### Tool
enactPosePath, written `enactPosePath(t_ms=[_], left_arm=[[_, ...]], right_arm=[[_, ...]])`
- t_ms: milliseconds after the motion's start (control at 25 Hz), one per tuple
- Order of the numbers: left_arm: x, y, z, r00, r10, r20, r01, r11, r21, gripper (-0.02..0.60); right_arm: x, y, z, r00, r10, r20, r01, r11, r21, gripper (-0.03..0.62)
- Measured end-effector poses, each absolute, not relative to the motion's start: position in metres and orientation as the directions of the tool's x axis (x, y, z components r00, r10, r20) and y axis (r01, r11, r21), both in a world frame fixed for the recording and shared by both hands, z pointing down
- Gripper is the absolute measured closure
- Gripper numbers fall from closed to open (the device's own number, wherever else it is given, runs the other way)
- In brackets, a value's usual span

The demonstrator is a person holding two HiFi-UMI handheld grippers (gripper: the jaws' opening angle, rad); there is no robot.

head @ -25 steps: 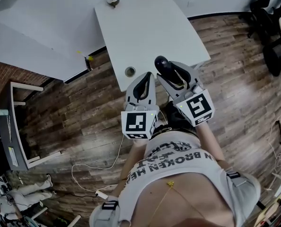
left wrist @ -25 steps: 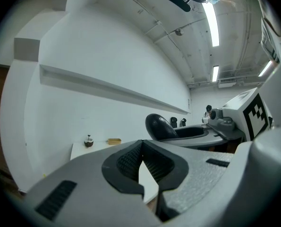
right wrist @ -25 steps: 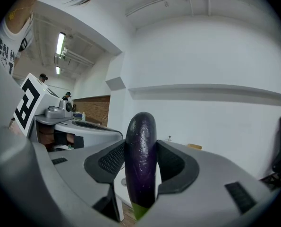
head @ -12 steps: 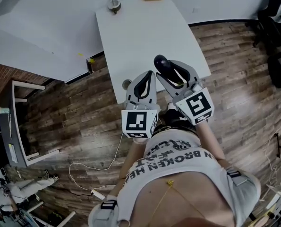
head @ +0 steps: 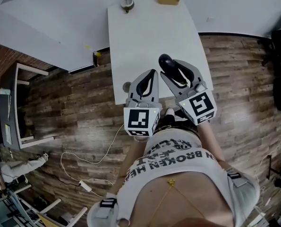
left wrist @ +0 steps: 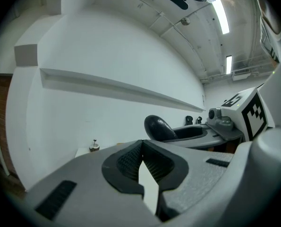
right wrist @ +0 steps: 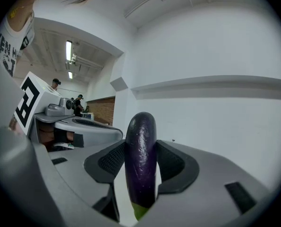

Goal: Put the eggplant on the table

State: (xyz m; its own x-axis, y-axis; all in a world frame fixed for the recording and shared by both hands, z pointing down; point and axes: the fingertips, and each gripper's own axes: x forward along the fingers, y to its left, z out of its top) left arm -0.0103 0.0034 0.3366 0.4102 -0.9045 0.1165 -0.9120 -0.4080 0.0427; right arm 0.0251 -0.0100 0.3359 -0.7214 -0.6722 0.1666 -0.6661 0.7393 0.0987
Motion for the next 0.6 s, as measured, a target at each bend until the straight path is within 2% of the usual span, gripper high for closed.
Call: enactPosePath(t_ms=[600], left_arm=[[-0.004, -0.022, 0.341, 0.323, -0.937, 0.137, -0.947, -0.32, 0.043, 0.575]], right_arm=[[0.035, -0.041, 0.354, -0.77, -0.602, 0.211, -0.601, 0.796, 0.08, 0.39]])
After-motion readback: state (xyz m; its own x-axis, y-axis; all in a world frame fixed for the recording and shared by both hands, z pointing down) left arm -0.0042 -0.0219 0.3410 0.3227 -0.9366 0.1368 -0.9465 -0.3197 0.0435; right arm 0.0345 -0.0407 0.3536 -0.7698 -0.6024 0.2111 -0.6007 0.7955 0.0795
